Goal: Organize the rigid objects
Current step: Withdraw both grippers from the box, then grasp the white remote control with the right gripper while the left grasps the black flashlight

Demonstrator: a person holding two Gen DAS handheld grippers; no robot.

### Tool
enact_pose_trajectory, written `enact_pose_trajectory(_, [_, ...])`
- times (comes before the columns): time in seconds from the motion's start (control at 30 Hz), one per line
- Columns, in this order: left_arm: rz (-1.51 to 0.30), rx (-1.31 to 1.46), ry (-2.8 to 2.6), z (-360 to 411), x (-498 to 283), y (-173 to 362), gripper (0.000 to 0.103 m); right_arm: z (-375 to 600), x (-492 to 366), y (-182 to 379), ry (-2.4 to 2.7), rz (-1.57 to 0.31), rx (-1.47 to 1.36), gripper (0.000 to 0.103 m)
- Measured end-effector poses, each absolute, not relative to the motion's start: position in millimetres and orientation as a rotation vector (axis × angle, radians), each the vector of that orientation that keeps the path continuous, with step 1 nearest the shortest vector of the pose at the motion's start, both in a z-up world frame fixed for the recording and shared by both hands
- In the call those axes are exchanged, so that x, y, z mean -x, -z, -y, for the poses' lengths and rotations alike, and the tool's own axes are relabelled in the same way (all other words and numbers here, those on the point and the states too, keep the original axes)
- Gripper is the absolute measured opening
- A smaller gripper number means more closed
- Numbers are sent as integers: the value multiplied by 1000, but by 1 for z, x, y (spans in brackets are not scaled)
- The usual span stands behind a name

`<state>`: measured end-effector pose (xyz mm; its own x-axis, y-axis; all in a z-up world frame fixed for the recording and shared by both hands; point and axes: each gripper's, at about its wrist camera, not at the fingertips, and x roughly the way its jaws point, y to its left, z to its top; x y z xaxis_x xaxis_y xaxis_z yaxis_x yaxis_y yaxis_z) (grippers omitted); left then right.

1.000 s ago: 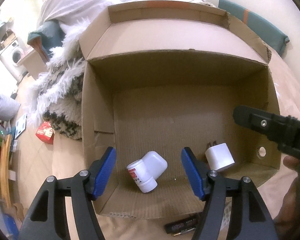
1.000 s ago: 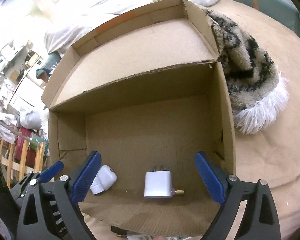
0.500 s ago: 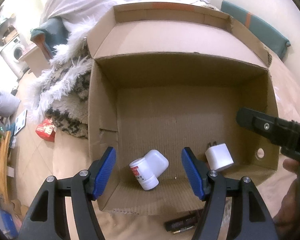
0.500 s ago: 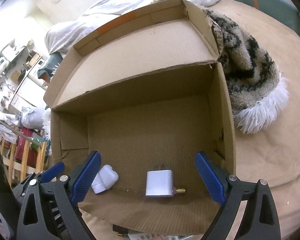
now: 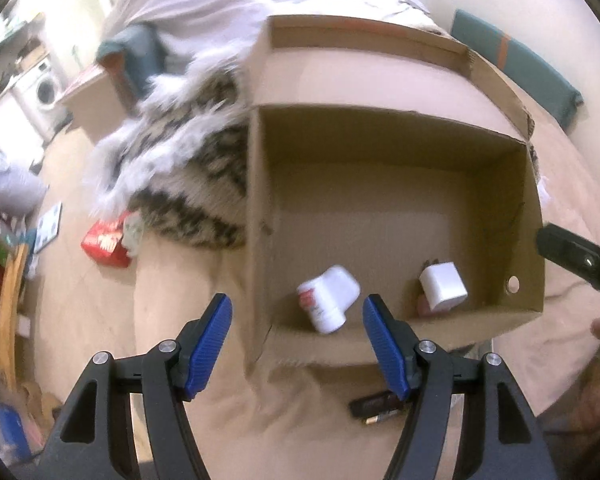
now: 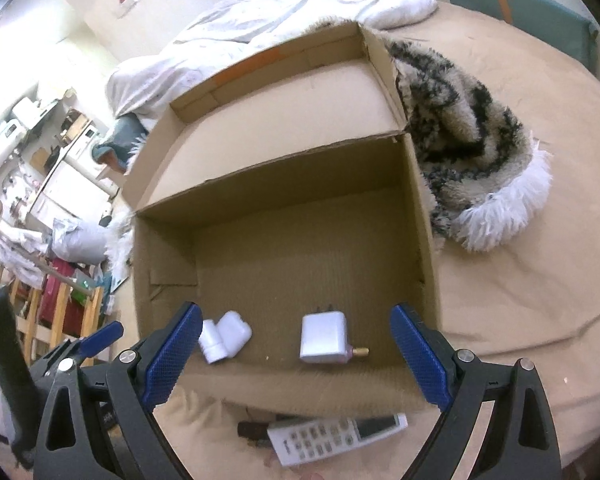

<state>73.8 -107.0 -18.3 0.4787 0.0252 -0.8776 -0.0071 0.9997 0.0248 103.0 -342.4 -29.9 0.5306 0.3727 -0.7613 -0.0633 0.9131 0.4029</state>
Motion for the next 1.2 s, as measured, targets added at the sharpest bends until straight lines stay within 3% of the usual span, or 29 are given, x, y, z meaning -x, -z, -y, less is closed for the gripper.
enact_pose_trajectory(0.73, [-1159, 133, -119, 57, -25, 43, 65, 356, -45, 40, -198, -1007, -299, 101])
enact_pose_trajectory(1.2, [-1269, 86, -68, 87, -31, 77, 65, 355, -64, 101, -243, -1260, -358, 101])
